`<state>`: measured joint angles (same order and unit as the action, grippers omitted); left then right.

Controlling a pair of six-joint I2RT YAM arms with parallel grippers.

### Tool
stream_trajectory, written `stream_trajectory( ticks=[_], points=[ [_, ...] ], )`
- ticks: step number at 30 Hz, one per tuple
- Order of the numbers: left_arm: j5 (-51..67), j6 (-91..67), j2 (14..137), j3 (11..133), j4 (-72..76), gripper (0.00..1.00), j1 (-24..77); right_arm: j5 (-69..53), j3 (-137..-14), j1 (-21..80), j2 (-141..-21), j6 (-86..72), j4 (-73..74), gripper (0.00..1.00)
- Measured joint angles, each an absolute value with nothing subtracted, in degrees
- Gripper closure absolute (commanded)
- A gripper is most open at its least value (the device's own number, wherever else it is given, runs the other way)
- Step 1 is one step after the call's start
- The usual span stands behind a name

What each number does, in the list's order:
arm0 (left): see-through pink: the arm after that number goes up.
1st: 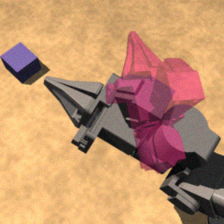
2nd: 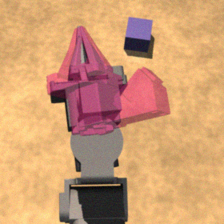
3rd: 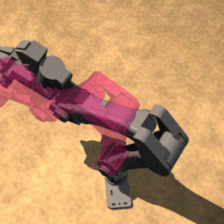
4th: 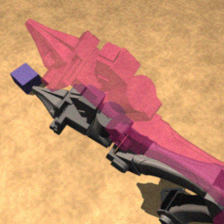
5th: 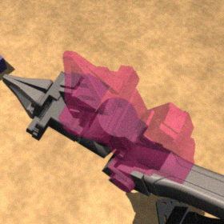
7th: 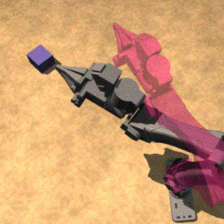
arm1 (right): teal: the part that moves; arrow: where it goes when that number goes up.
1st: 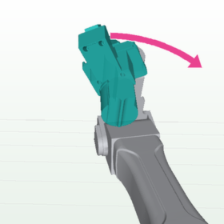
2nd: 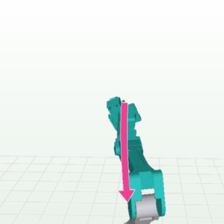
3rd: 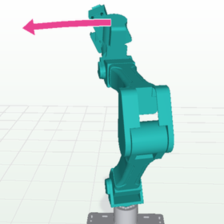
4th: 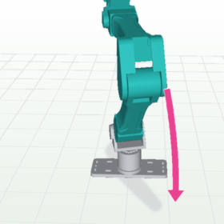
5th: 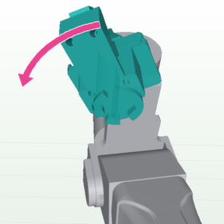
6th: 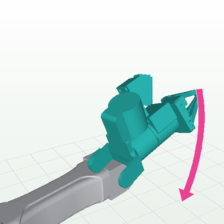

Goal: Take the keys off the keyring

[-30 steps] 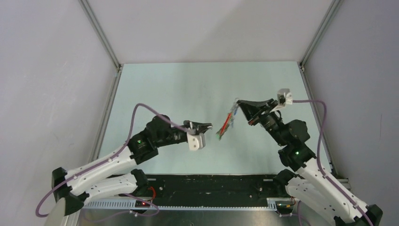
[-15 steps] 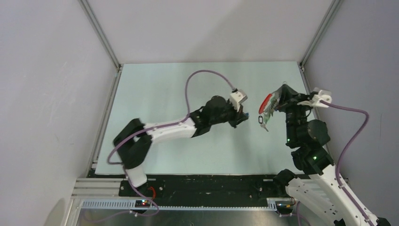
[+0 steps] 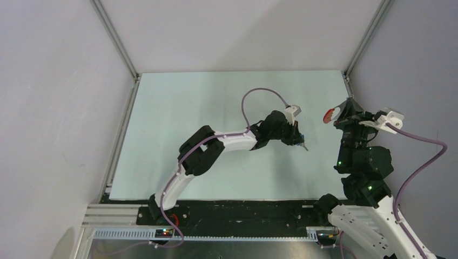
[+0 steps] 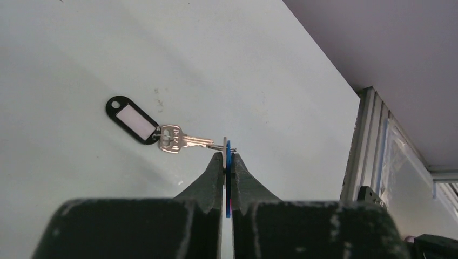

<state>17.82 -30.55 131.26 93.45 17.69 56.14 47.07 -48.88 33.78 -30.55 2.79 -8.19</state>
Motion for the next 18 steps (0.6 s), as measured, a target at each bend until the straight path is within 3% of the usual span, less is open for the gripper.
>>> stream_trajectory(
  ticks=[2,4,9,11,16,18],
  points=[
    [18.33,-32.21,133.01,95.04,17.78,0.85,56.14,47.2,-48.9,33.78,-30.41,3.33,-8.58,1.0],
    [18.46,-33.21,133.93,95.61,17.82,0.7,56.14,47.2,-48.9,33.78,-30.41,3.73,-8.75,1.0],
    [18.26,-32.8,132.46,93.03,18.37,0.15,55.9,46.72,-49.06,33.78,-30.41,4.38,-7.46,1.0],
    [18.02,-32.49,128.53,87.31,18.31,0.02,55.46,46.04,-49.23,33.78,-30.44,4.1,-5.21,1.0],
    [16.56,-31.46,112.4,71.31,16.8,0.0,52.56,42.06,-49.41,33.78,-30.83,0.86,4.16,1.0],
    [15.31,-31.59,99.98,62.81,16.4,0.0,49.3,37.82,-49.56,33.69,-31.88,-0.51,9.43,1.0]
  ],
)
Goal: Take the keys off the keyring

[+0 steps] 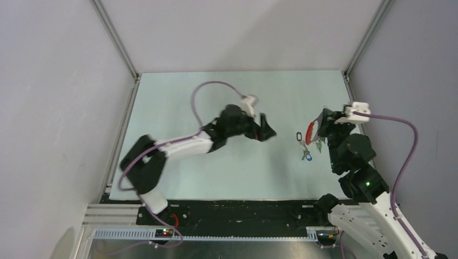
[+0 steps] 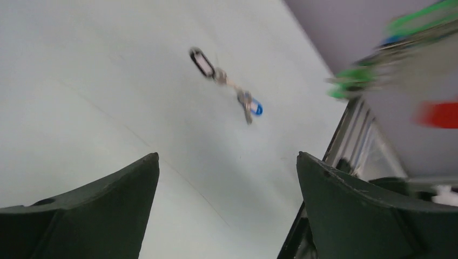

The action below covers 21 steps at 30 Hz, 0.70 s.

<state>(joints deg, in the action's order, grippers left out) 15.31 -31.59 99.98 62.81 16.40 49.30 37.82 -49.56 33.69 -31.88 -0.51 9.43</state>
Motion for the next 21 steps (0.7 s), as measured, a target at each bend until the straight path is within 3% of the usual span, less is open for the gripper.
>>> stream_trajectory(
  ticks=[7,10,14,15,16,18,21],
  points=[
    [13.82,-38.26,72.29,49.71,12.97,0.0,29.89,24.12,-52.69,35.03,-42.02,-4.75,23.73,1.0],
    [12.71,-38.52,64.42,48.4,5.41,0.0,22.09,20.16,-53.34,40.16,-49.3,-5.56,23.79,1.0],
    [9.23,-35.07,53.56,48.31,-5.02,0.0,18.74,14.26,-57.65,48.64,-61.69,-5.3,19.88,1.0],
    [7.92,-33.91,50.17,48.38,-7.4,0.0,18.0,11.07,-62.35,50.24,-64.95,-5.02,18.2,0.85],
    [6.39,-32.8,46.94,48.8,-9.74,0.0,17.17,9.63,-64.49,51.9,-68.88,-4.91,16.93,0.49],
    [3.01,-30.85,42.5,50.63,-13.72,0.0,15.73,4.49,-73.58,53.71,-74.56,-4.99,15.09,0.09],
    [-3.44,-27.57,37.82,55.48,-18.79,0.0,14.5,-1.34,-84.53,54.76,-78.35,-5.04,7.53,0.01]
  ],
)
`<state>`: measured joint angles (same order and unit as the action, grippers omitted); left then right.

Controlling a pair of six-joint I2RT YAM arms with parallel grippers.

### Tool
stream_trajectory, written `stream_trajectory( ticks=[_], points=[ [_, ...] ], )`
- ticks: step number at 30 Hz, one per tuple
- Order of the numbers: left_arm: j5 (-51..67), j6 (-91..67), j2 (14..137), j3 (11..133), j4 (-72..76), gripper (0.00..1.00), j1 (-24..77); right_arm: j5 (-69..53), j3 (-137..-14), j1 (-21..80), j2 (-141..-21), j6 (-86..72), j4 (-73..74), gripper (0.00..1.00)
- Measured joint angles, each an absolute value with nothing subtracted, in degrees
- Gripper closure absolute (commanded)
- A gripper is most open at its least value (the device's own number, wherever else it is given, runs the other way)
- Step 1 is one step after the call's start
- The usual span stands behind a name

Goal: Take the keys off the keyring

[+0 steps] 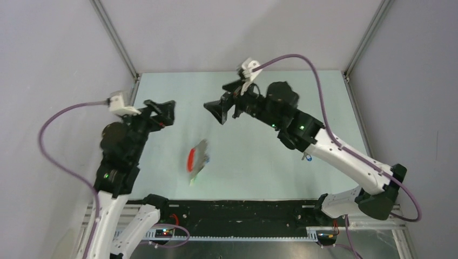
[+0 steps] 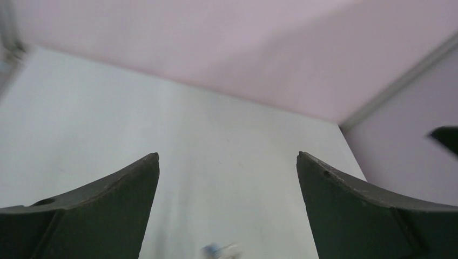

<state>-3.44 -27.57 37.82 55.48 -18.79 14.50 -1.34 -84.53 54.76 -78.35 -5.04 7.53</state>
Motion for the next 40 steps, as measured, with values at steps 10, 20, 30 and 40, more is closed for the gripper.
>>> stream_trajectory(
  ticks=[10,20,30,40],
  points=[
    [-15.53,-18.41,32.82,64.1,-25.08,0.0,14.26,-1.76,-79.57,52.18,-68.31,-5.17,0.71,0.01],
    [-11.53,-20.56,41.39,58.43,-27.81,0.0,14.22,5.56,-64.03,41.54,-59.46,-8.01,11.18,0.0],
    [-12.73,-24.05,38.81,53.06,-27.38,0.0,14.22,7.64,-56.23,30.61,-52.27,-11.84,13.96,0.01],
    [-12.71,-24.47,37.41,52.51,-25.98,0.0,14.22,8.16,-53.78,28.97,-49.1,-12.01,15.11,0.01]
  ],
)
